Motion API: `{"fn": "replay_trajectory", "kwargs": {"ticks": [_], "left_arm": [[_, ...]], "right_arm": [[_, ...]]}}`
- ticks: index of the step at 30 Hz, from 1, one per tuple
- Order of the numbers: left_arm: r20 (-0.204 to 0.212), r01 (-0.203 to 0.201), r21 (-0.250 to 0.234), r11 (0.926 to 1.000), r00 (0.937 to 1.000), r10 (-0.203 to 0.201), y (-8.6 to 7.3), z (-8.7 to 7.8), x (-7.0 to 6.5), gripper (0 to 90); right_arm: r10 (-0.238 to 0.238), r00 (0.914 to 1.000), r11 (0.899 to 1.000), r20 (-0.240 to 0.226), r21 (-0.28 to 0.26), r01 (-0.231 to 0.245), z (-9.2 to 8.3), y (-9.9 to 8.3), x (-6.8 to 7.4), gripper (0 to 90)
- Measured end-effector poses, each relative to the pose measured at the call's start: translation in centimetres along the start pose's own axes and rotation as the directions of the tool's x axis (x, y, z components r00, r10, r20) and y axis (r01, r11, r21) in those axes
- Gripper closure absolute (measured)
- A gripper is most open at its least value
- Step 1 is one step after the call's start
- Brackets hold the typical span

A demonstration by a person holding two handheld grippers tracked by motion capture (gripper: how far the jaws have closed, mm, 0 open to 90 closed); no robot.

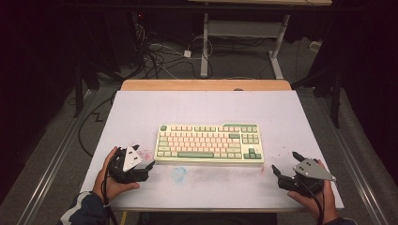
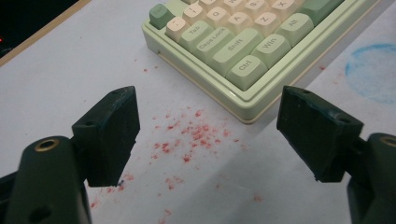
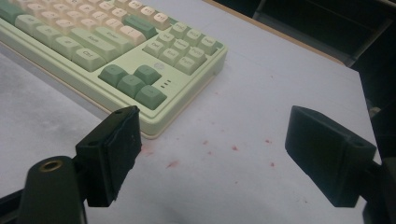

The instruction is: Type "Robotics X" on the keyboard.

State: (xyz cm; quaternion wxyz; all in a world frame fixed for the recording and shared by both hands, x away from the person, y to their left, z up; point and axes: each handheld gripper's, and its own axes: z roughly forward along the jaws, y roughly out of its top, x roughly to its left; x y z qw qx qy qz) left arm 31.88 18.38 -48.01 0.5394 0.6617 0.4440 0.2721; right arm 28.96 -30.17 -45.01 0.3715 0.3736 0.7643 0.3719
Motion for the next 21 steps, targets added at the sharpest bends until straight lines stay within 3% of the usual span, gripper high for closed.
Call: {"fn": "replay_trajectory", "kwargs": {"ticks": [14, 21], "left_arm": [[0.004, -0.003, 0.009, 1.0000, 1.0000, 0.003, -0.16, -0.48, 0.00, 19.9], [0.008, 0.019, 0.013, 0.9997, 0.9998, -0.019, 0.05, -0.05, 0.02, 20.1]], "right_arm": [[-0.006, 1.0000, 1.000, -0.004, -0.002, 0.006, -0.19, 0.25, 0.06, 23.1], [-0.005, 0.9963, 1.000, -0.085, 0.004, 0.005, 0.52, 0.65, 0.21, 30.9]]}}
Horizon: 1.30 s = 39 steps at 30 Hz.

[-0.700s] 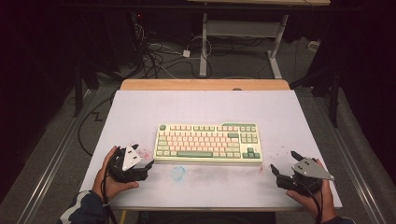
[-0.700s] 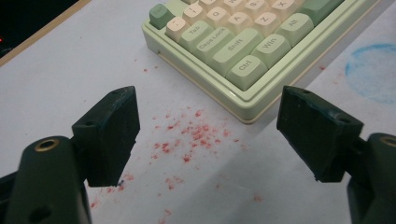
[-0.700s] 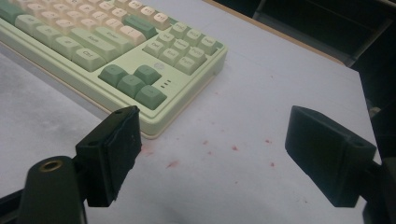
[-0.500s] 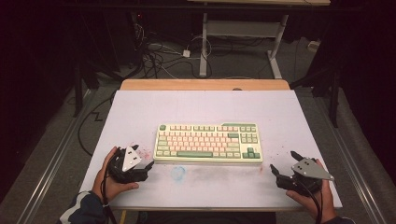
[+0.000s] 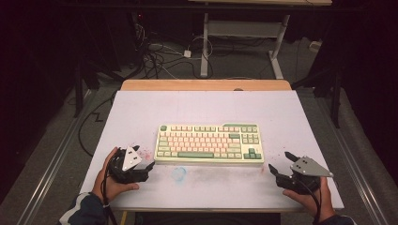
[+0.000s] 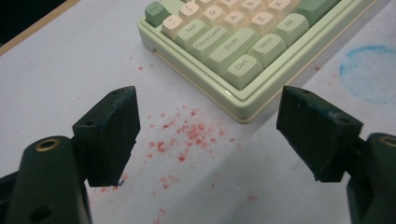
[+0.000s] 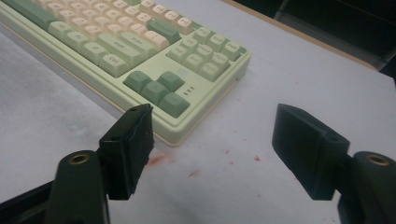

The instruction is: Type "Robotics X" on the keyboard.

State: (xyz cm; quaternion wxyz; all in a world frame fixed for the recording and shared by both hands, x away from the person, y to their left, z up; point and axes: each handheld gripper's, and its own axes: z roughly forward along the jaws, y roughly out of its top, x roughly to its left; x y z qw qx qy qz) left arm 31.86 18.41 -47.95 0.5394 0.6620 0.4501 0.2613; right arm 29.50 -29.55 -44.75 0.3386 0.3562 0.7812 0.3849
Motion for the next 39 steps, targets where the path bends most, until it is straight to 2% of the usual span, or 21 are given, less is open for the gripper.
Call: {"fn": "replay_trajectory", "kwargs": {"ticks": [3, 9, 10, 11, 13, 16, 17, 18, 21, 23, 29, 32, 36, 39], "left_arm": [[0.008, 0.005, -0.005, 1.0000, 1.0000, -0.005, 0.4, 0.6, -0.2, 20.1], [0.006, 0.022, 0.021, 0.9995, 0.9997, -0.022, 0.2, 1.7, -0.2, 20.8], [0.009, 0.031, 0.021, 0.9993, 0.9995, -0.032, 0.3, 1.8, -0.1, 20.8], [0.012, 0.049, 0.018, 0.9987, 0.9987, -0.049, 0.5, 1.8, -0.1, 20.9], [0.007, 0.046, 0.013, 0.9989, 0.9989, -0.046, 0.6, 1.9, -0.1, 20.9], [0.007, 0.038, 0.022, 0.9990, 0.9993, -0.038, 0.5, 2.1, -0.2, 21.0], [0.006, 0.039, 0.023, 0.9990, 0.9992, -0.040, 0.5, 2.1, -0.2, 21.0], [0.013, 0.049, 0.023, 0.9985, 0.9987, -0.050, 0.7, 2.2, -0.2, 21.0], [0.016, 0.049, 0.024, 0.9985, 0.9987, -0.049, 0.9, 2.4, -0.3, 21.3], [0.022, 0.042, 0.033, 0.9986, 0.9989, -0.043, 1.1, 2.7, -0.4, 21.5], [0.033, 0.053, 0.027, 0.9982, 0.9980, -0.054, 1.6, 2.9, -0.6, 24.6], [0.035, 0.054, 0.036, 0.9979, 0.9979, -0.055, 1.7, 3.0, -0.6, 30.2], [0.045, 0.052, 0.043, 0.9977, 0.9976, -0.053, 2.0, 3.1, -0.8, 35.0], [0.053, 0.054, 0.044, 0.9976, 0.9970, -0.056, 2.3, 3.2, -0.9, 43.2]], "right_arm": [[-0.007, 0.9999, 1.000, -0.014, 0.000, 0.007, 0.4, 0.3, 0.2, 36.1], [-0.001, 0.9946, 1.000, -0.104, 0.015, 0.002, 2.3, 2.2, 0.3, 65.5], [-0.001, 0.9946, 1.000, -0.104, 0.015, 0.002, 2.3, 2.2, 0.3, 65.5], [-0.021, 0.9912, 0.999, -0.131, 0.026, 0.025, 3.1, 2.8, 0.5, 74.2], [-0.027, 0.9904, 0.999, -0.136, 0.028, 0.031, 3.5, 3.1, 0.7, 77.7], [-0.042, 0.9831, 0.999, -0.178, 0.023, 0.047, 4.6, 4.1, 1.1, 86.4], [-0.058, 0.9802, 0.997, -0.189, 0.030, 0.065, 5.2, 4.6, 1.6, 90.0], [-0.063, 0.9771, 0.997, -0.203, 0.033, 0.071, 5.5, 4.9, 1.7, 90.0], [-0.063, 0.9733, 0.997, -0.221, 0.037, 0.073, 6.2, 5.3, 2.1, 90.0], [-0.063, 0.9673, 0.996, -0.246, 0.040, 0.075, 7.3, 6.1, 2.6, 90.0], [-0.091, 0.9591, 0.992, -0.268, 0.060, 0.111, 8.9, 6.7, 3.6, 90.0], [-0.103, 0.9546, 0.988, -0.280, 0.080, 0.130, 9.8, 6.8, 4.1, 90.0], [-0.108, 0.9539, 0.986, -0.280, 0.091, 0.138, 10.2, 6.7, 4.2, 90.0], [-0.102, 0.9570, 0.986, -0.272, 0.103, 0.135, 10.5, 6.5, 4.1, 90.0]]}}
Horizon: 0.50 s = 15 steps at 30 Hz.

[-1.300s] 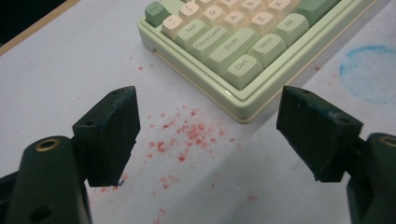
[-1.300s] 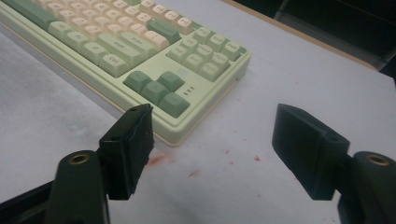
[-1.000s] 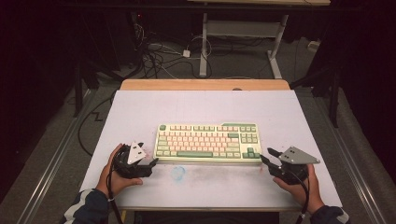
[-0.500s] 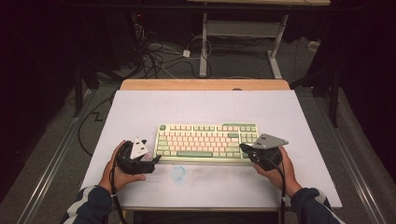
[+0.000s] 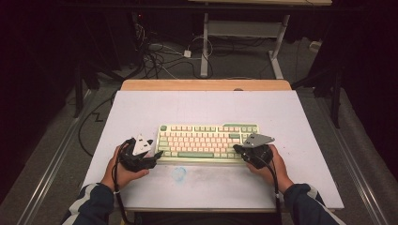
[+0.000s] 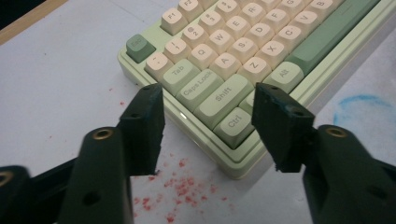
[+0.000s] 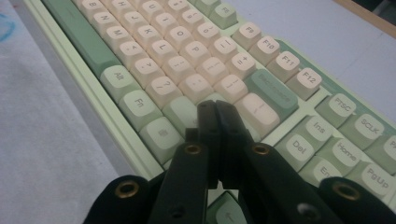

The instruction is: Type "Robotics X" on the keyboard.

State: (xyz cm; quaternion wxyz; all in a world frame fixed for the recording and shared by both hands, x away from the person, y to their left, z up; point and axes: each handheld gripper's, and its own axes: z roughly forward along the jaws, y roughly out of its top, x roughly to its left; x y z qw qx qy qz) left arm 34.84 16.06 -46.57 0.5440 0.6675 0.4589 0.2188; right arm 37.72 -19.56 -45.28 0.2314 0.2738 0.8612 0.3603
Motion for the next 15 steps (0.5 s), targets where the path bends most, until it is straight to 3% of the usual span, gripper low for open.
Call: {"fn": "replay_trajectory", "kwargs": {"ticks": [1, 5, 6, 7, 10, 13, 15], "left_arm": [[0.003, -0.001, 0.005, 1.0000, 1.0000, 0.001, 0.1, 0.1, 0.0, 43.2], [0.031, -0.002, 0.025, 0.9997, 0.9995, 0.001, 0.6, 0.4, -0.3, 62.4], [0.041, -0.003, 0.031, 0.9995, 0.9992, 0.001, 0.7, 0.5, -0.4, 62.4], [0.053, -0.007, 0.040, 0.9992, 0.9986, 0.005, 1.1, 0.8, -0.6, 73.7], [0.074, -0.011, 0.054, 0.9985, 0.9973, 0.007, 1.5, 1.1, -1.0, 84.9], [0.096, -0.055, 0.074, 0.9957, 0.9942, 0.048, 2.1, 2.1, -1.9, 87.0], [0.109, -0.049, 0.083, 0.9954, 0.9932, 0.040, 2.5, 2.7, -2.4, 87.1]], "right_arm": [[0.000, 1.0000, 1.000, 0.000, 0.000, 0.000, 0.0, 0.0, 0.0, 90.0], [-0.003, 1.0000, 1.000, -0.003, 0.009, 0.003, 0.2, -0.2, 0.0, 90.0], [-0.003, 1.0000, 1.000, -0.003, 0.009, 0.003, 0.2, -0.2, 0.0, 90.0], [-0.002, 1.0000, 1.000, 0.000, 0.001, 0.002, 0.3, -0.3, 0.0, 90.0], [0.002, 1.0000, 1.000, 0.001, 0.000, -0.002, 0.3, -0.4, 0.1, 90.0], [0.004, 1.0000, 1.000, 0.000, -0.003, -0.004, 0.3, -0.4, 0.1, 90.0], [0.003, 1.0000, 1.000, 0.004, -0.006, -0.003, 0.3, -0.5, 0.1, 90.0]]}}
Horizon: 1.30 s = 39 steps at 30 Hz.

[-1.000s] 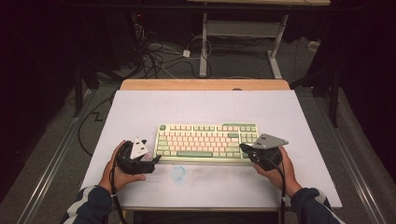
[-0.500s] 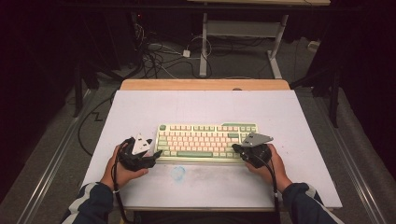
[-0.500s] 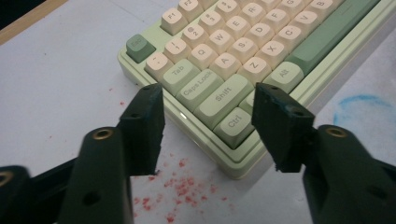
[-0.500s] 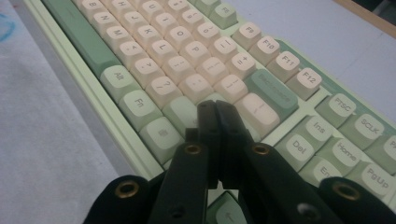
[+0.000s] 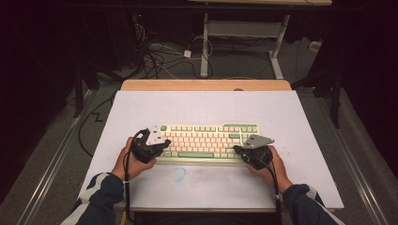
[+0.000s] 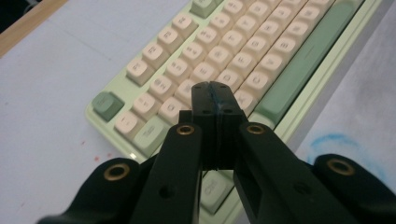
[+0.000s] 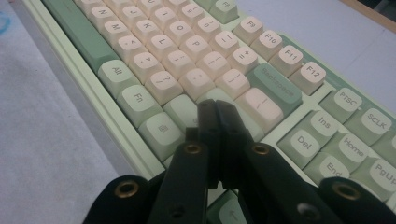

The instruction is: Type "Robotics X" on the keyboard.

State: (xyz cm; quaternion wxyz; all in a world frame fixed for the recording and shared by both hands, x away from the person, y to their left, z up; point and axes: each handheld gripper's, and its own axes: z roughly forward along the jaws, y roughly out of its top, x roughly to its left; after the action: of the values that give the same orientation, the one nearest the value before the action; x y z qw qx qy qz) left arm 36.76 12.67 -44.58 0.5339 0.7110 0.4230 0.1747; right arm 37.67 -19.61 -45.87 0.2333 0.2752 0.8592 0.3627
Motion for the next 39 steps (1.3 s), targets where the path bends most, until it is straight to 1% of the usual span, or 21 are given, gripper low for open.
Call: {"fn": "replay_trajectory", "kwargs": {"ticks": [1, 2, 9, 11, 13, 15, 16, 17, 20, 22, 26, 39], "left_arm": [[0.003, -0.011, 0.007, 0.9999, 0.9999, 0.011, 0.2, 0.3, -0.2, 87.1], [0.003, -0.011, 0.007, 0.9999, 0.9999, 0.011, 0.2, 0.3, -0.2, 87.1], [0.022, -0.031, 0.031, 0.9990, 0.9993, 0.031, 1.0, 2.8, -1.4, 87.1], [0.019, -0.046, 0.046, 0.9979, 0.9988, 0.046, 1.0, 3.6, -1.7, 87.1], [0.029, -0.044, 0.053, 0.9976, 0.9987, 0.042, 1.2, 4.2, -1.9, 87.1], [0.022, -0.059, 0.061, 0.9964, 0.9981, 0.057, 1.2, 4.8, -2.0, 87.1], [0.023, -0.055, 0.066, 0.9963, 0.9983, 0.054, 1.2, 5.1, -2.1, 87.1], [0.017, -0.064, 0.076, 0.9951, 0.9979, 0.063, 1.1, 5.7, -2.2, 87.1], [0.014, -0.069, 0.084, 0.9941, 0.9976, 0.068, 1.0, 6.1, -2.3, 87.1], [0.003, -0.072, 0.092, 0.9931, 0.9974, 0.072, 0.9, 6.6, -2.2, 87.1], [-0.005, -0.071, 0.094, 0.9930, 0.9974, 0.072, 0.8, 7.0, -2.0, 87.1], [0.001, -0.075, 0.098, 0.9923, 0.9972, 0.075, 0.8, 7.6, -2.2, 87.0]], "right_arm": [[0.000, 1.0000, 1.000, 0.001, 0.000, 0.000, 0.0, 0.0, 0.0, 90.0], [0.000, 1.0000, 1.000, 0.001, 0.000, 0.000, 0.0, 0.0, 0.0, 90.0], [0.001, 1.0000, 1.000, 0.003, -0.001, -0.001, 0.0, 0.0, 0.1, 90.0], [-0.001, 1.0000, 1.000, 0.004, -0.002, 0.001, 0.0, 0.0, 0.1, 90.0], [-0.001, 1.0000, 1.000, 0.003, -0.002, 0.001, 0.0, 0.0, 0.0, 90.0], [-0.005, 1.0000, 1.000, 0.005, -0.001, 0.005, 0.0, 0.0, 0.1, 90.0], [-0.005, 1.0000, 1.000, 0.006, 0.000, 0.005, 0.0, 0.0, 0.1, 90.0], [-0.005, 1.0000, 1.000, 0.006, 0.000, 0.005, 0.0, 0.0, 0.1, 90.0], [-0.005, 1.0000, 1.000, 0.006, 0.000, 0.005, 0.0, 0.0, 0.1, 90.0], [-0.007, 1.0000, 1.000, 0.007, -0.001, 0.007, 0.0, 0.0, 0.1, 90.0], [-0.005, 1.0000, 1.000, 0.006, -0.001, 0.005, 0.0, 0.0, 0.1, 90.0], [-0.008, 0.9999, 1.000, 0.009, -0.002, 0.008, 0.0, -0.1, 0.1, 90.0]]}}
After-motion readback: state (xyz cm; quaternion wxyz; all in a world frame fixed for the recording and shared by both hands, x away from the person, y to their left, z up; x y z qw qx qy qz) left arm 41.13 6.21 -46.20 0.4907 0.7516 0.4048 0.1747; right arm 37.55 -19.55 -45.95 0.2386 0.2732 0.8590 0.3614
